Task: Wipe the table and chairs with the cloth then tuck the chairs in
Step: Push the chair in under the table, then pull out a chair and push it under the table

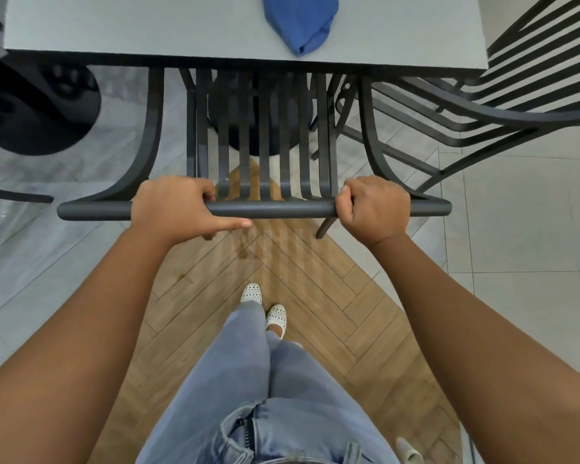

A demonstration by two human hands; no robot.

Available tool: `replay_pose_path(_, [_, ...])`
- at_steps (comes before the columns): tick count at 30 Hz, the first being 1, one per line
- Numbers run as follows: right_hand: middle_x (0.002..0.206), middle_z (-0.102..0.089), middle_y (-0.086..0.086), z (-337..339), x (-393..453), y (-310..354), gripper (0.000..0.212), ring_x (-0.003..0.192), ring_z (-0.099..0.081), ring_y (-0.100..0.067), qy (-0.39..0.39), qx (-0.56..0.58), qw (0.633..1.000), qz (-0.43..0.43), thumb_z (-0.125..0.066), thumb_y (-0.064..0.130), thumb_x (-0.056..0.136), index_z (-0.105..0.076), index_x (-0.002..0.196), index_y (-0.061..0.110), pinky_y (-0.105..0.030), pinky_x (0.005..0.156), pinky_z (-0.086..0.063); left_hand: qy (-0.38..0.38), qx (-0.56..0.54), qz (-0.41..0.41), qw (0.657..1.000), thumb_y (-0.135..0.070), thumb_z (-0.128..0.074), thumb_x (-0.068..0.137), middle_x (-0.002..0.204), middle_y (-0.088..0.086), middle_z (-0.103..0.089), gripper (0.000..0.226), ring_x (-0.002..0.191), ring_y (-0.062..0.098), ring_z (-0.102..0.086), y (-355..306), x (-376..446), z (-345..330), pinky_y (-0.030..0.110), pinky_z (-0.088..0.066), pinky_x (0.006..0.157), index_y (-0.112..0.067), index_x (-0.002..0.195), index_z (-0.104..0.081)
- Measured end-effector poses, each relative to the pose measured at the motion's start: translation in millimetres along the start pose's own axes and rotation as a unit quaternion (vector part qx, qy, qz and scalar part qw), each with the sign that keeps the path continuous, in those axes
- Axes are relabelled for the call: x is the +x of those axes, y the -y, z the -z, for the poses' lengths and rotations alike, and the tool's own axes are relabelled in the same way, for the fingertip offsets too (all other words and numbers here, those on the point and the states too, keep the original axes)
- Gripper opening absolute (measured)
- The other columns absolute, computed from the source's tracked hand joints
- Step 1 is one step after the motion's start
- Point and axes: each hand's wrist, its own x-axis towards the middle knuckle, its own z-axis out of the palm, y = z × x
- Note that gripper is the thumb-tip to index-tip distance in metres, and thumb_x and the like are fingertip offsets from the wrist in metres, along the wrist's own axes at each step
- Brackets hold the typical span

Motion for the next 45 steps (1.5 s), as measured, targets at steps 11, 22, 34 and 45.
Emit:
replay_pose_path(11, [0.063,-0.06,0.001,1.5,-3.7,2.0,0.041,0.071,-0.051,-0.019,0.002,-0.01,0.998,-0.07,-0.033,0.035,0.087,-0.062,0.066,0.014,-0.035,0.078,-0.029,0.187,-0.085,0.026,0.978,-0.086,-0.048,0.051,0.138,0.007,-0.042,0.109,0.119,0.028,-0.048,-38.3,19.4,3.0,0.047,-0.044,0.095,-0.027,0.142,-0.032])
replay_pose_path(22, [0.159,0.01,-0.007,25.6,-25.6,-17.5,0.07,0.144,0.014,-0.032,0.18,0.057,0.96,-0.207,-0.025,0.069,0.089,-0.005,0.149,0.039,-0.056,0.111,0.008,0.162,-0.033,-0.082,0.983,-0.078,-0.059,0.062,0.155,0.013,0.018,0.124,0.141,0.042,0.011,-172.3,42.1,-12.1,0.064,0.0,0.109,-0.026,0.148,0.013])
replay_pose_path(34, [0.159,0.004,-0.008,57.3,-76.5,-172.3,0.062,0.146,0.0,-0.026,0.231,0.161,0.906,-0.316,-0.025,0.054,0.098,-0.007,0.151,0.029,-0.051,0.114,-0.003,0.17,-0.009,-0.15,0.974,-0.058,-0.061,0.078,0.157,0.013,0.003,0.105,0.143,0.037,0.004,-355.7,78.8,-26.6,0.058,-0.004,0.111,-0.023,0.149,0.007])
replay_pose_path(45, [0.075,-0.049,-0.007,81.4,-91.9,-353.5,0.047,0.069,-0.051,-0.024,0.174,0.079,0.931,-0.31,-0.025,0.04,0.103,-0.049,0.073,0.012,-0.029,0.058,-0.031,0.052,-0.077,-0.118,0.989,-0.044,-0.033,0.099,0.079,0.004,-0.056,0.041,0.075,0.024,-0.053,-528.8,136.7,-42.6,0.03,-0.035,0.06,-0.014,0.08,-0.054])
